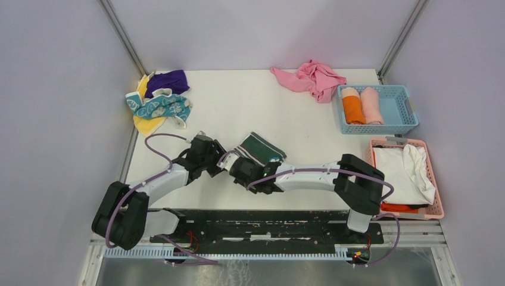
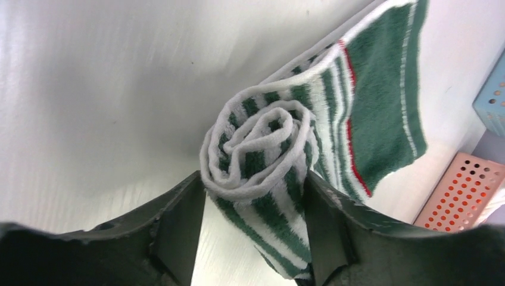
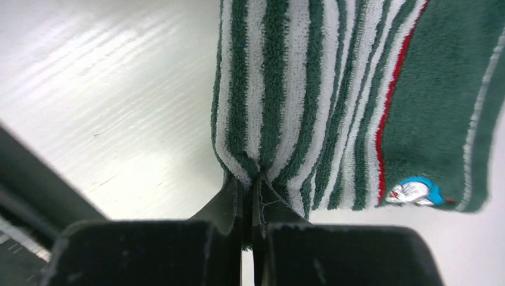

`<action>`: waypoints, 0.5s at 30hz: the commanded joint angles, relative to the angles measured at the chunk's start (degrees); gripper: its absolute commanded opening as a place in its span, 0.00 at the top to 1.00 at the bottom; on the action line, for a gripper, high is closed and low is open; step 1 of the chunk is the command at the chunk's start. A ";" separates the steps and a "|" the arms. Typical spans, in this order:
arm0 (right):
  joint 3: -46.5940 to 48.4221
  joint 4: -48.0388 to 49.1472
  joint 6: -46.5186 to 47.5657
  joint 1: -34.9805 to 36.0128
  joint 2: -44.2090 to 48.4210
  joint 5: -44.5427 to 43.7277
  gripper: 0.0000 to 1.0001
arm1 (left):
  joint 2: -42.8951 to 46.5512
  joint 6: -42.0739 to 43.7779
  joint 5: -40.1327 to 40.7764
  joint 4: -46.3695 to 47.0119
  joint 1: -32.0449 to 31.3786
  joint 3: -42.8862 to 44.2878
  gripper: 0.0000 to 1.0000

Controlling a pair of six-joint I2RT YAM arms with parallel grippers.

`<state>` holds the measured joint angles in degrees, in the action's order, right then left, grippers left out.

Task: Roll the towels
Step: Roll the towel at the center of the board.

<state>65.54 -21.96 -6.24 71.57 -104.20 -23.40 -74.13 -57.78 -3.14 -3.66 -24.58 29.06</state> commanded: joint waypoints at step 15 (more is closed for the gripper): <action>-16.73 45.72 -37.95 -25.71 -5.77 73.48 0.99 | 18.30 1.03 -2.45 -7.78 2.70 -2.79 0.22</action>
<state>54.59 4.32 -27.97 49.15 -104.49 35.24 -54.41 -57.78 -2.81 -13.06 -22.09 26.92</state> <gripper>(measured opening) 0.027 0.778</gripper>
